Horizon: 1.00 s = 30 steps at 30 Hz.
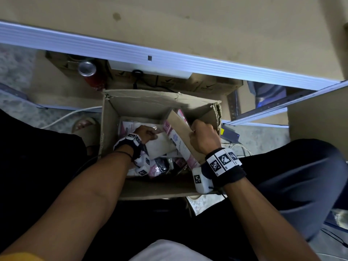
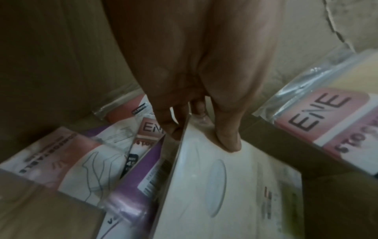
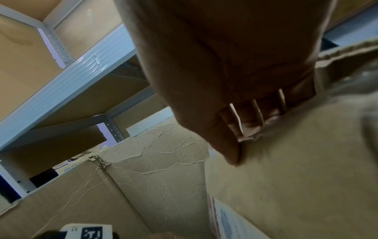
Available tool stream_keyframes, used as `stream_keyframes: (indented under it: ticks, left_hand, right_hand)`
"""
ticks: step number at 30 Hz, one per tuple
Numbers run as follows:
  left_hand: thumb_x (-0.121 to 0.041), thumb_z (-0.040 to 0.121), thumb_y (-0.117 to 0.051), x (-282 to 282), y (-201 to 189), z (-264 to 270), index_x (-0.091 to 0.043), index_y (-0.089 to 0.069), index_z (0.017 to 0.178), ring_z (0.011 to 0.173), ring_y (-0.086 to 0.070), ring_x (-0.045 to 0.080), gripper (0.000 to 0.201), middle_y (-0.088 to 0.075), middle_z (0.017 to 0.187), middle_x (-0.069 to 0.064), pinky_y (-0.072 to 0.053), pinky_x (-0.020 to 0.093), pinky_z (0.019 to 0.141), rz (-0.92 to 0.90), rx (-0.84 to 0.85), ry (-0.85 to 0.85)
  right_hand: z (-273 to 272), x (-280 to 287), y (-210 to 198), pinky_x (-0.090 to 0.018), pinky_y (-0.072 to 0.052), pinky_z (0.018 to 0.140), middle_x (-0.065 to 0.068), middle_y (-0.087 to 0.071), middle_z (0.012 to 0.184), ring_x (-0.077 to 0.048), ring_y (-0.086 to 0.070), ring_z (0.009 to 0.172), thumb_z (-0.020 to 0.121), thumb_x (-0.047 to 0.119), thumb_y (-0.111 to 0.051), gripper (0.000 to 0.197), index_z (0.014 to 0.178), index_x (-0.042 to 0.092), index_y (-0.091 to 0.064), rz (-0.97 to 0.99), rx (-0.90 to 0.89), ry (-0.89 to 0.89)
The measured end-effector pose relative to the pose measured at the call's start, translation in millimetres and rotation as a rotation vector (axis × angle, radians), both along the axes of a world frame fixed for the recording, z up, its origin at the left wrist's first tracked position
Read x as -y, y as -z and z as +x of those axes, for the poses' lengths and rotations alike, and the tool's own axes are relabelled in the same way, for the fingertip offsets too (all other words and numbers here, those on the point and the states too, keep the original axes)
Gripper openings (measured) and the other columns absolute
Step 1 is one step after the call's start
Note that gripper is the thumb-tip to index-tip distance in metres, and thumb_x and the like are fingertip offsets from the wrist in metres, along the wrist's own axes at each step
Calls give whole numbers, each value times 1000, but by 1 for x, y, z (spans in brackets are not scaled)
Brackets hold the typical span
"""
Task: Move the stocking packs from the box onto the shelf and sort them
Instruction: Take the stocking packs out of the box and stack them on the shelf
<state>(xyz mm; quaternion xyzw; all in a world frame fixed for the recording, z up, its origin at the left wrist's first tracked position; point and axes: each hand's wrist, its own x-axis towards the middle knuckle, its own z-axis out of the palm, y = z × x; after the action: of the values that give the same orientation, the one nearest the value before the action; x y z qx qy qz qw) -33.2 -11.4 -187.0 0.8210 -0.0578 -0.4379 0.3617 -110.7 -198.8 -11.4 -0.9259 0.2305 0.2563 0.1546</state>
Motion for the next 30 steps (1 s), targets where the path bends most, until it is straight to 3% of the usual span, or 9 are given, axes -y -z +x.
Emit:
stream_keyframes:
  ticks: [4,8,13,20,25,30]
  left_hand:
    - [-13,85,-78,1,1,-3,-4,-76,110,119,-61,32,27,-65,128,15,-45,32,103,61,52,207]
    - [-10,83,-79,2,4,-8,-4,-77,107,117,-62,31,25,-65,129,11,-46,28,98,150,164,308]
    - [-13,82,-79,0,7,-8,-10,-76,104,126,-47,36,22,-55,132,14,-45,40,104,249,271,360]
    - [-18,87,-73,-1,0,-3,-18,-68,110,119,-60,28,24,-65,127,7,-51,38,97,300,212,418]
    - [-22,84,-78,-2,-18,-1,-7,-59,129,122,-58,32,51,-60,135,15,-50,40,99,315,165,458]
    - [-22,84,-79,1,-53,10,-4,-74,115,112,-65,29,37,-70,124,10,-49,34,98,265,170,525]
  right_hand:
    - [-2,1,1,-41,-47,84,-14,-63,117,-38,-60,107,93,25,-54,21,113,19,-58,9,-15,19]
    - [-3,2,3,-39,-44,80,-15,-63,117,-37,-60,108,92,25,-53,24,114,19,-57,24,-31,21]
    - [-3,1,4,-43,-47,86,-17,-63,117,-39,-60,108,91,23,-52,24,114,17,-56,36,-40,29]
    - [-2,1,5,-44,-48,86,-17,-62,118,-40,-60,109,91,24,-52,25,115,16,-55,23,-38,6]
    - [5,-8,2,-39,-45,81,-17,-60,121,-40,-58,111,94,21,-53,25,118,14,-53,19,-3,-97]
    - [7,-22,-5,-37,-44,80,-9,-63,117,-32,-61,107,93,18,-59,23,116,18,-56,24,141,-205]
